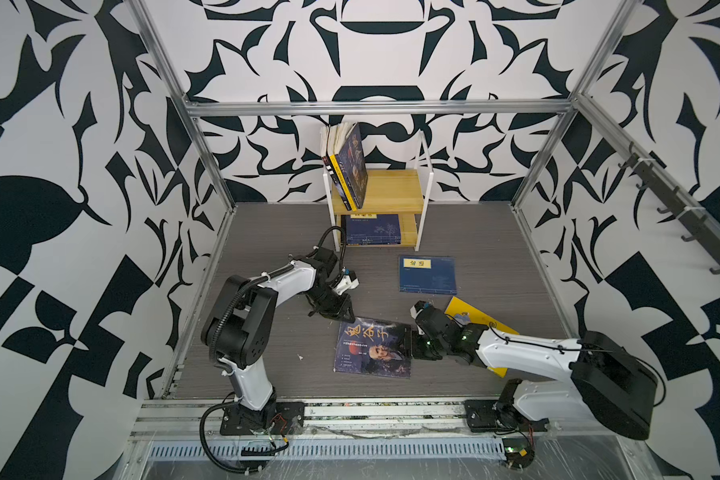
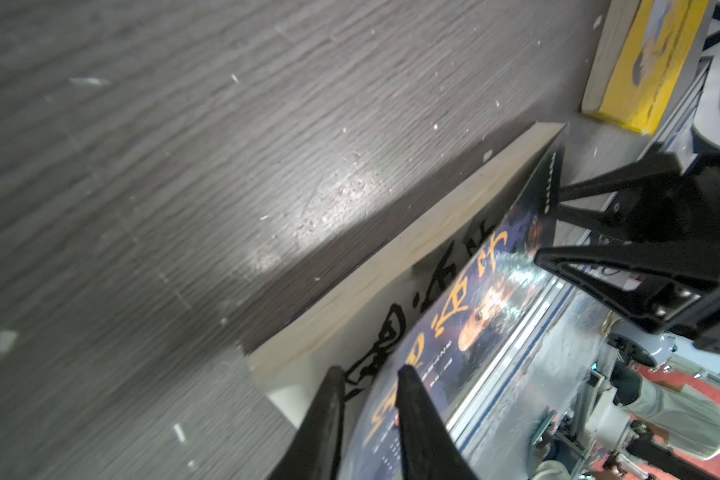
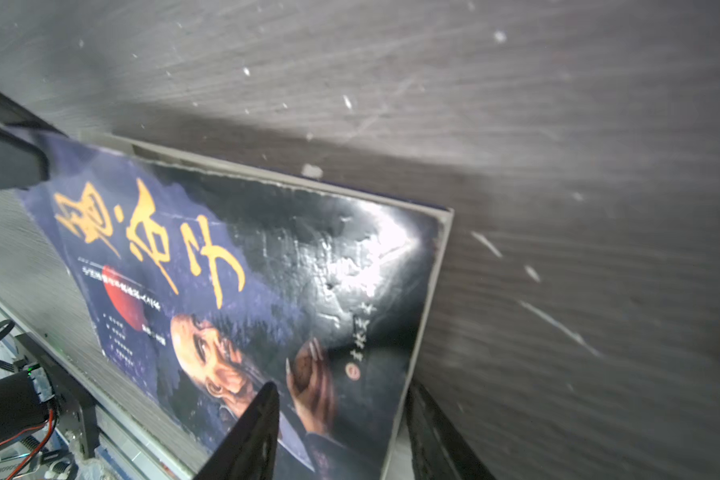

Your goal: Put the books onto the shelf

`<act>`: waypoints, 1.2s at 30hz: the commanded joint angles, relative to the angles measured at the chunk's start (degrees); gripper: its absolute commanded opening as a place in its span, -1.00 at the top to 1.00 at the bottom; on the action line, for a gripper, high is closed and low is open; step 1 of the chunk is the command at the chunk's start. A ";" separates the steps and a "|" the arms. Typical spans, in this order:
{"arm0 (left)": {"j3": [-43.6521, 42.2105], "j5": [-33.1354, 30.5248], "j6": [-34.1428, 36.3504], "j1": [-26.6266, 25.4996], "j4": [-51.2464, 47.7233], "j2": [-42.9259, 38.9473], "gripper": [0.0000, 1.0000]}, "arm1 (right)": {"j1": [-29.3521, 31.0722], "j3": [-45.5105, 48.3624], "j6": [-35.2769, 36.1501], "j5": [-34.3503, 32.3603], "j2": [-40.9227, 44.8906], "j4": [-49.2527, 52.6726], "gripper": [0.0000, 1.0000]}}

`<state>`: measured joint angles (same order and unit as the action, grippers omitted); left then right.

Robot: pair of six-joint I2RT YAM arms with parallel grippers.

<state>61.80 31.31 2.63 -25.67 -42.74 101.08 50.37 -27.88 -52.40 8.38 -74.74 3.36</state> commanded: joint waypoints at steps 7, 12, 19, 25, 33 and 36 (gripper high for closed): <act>2.00 -0.51 2.04 1.03 -3.53 -3.50 1.00 | -1.32 -5.16 5.32 -0.07 -2.91 0.25 -0.06; 2.87 1.09 0.98 5.65 -3.42 -6.11 1.00 | -3.53 -8.46 12.26 -3.09 -2.05 4.16 -0.07; 3.83 5.12 -1.34 9.02 -2.87 -7.90 1.00 | -4.73 -13.48 21.49 -8.65 -1.91 9.54 -0.24; 6.65 6.44 -3.56 12.07 -3.09 -5.65 1.00 | -4.74 -16.29 29.05 -15.02 2.34 13.96 -0.30; 4.12 -6.94 -5.49 15.18 3.86 -6.79 -0.21 | -4.67 -14.59 26.59 -14.12 3.25 10.18 -0.28; 2.29 -14.03 -4.37 16.98 5.07 -8.46 -0.60 | -3.10 -13.87 22.80 -12.26 0.61 6.79 -0.27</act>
<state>65.98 25.43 -1.87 -10.11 -38.94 94.72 46.02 -41.93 -26.70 -4.95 -72.49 13.76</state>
